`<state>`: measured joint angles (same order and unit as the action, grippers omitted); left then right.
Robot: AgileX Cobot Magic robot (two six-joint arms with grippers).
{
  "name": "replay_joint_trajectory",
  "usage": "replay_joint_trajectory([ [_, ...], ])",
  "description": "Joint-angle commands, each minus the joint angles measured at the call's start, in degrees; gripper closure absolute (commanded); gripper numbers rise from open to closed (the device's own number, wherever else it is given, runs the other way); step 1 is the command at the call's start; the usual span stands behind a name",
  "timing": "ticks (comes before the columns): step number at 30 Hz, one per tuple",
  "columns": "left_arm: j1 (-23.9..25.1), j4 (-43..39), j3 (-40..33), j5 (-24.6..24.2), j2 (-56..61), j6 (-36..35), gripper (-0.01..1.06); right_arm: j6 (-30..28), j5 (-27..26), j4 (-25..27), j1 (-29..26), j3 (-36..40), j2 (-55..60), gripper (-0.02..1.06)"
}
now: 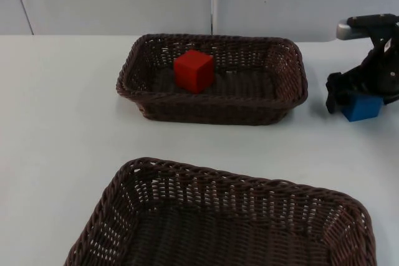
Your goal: Pick up one cube with the left hand and place it into the upper basket. Pick up one cube with the right hand and place it into the lower basket.
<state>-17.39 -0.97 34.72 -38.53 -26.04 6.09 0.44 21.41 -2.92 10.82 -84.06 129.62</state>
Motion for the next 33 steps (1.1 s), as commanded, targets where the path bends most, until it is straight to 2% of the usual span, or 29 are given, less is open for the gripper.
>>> replay_joint_trajectory([
  [1,0.13,-0.35,-0.20,0.35,0.36,-0.43,0.22,0.45,0.43,0.24,0.29,-0.42,-0.12,0.29],
  [2,0.13,-0.35,-0.20,0.35,0.36,-0.43,0.22,0.45,0.62,0.24,0.29,-0.42,-0.27,0.39],
  [5,0.13,-0.35,-0.20,0.35,0.36,-0.43,0.22,0.58,3.08,0.24,0.29,-0.42,-1.37,0.79],
  [6,0.13,-0.35,-0.20,0.35,0.36,-0.43,0.22,0.58,3.08,0.24,0.29,-0.42,-1.37,0.79],
  [8,0.13,-0.76,-0.20,0.35,0.36,-0.43,0.22,0.58,4.77,0.24,0.29,-0.42,-2.64,1.02],
  [9,0.13,-0.76,-0.20,0.35,0.36,-0.43,0.22,0.73,5.88,0.24,0.29,-0.42,-3.56,1.04],
  [16,0.13,-0.76,-0.20,0.35,0.36,-0.43,0.22,0.73,12.04,0.24,0.29,-0.42,-10.99,1.04],
  [19,0.13,-0.40,-0.20,0.35,0.36,-0.43,0.22,0.16,16.80,0.24,0.29,-0.42,-17.35,1.04],
  [33,0.13,0.44,-0.20,0.25,0.36,-0.43,0.22,0.16,26.57,0.69,0.29,-0.09,-33.06,1.05],
])
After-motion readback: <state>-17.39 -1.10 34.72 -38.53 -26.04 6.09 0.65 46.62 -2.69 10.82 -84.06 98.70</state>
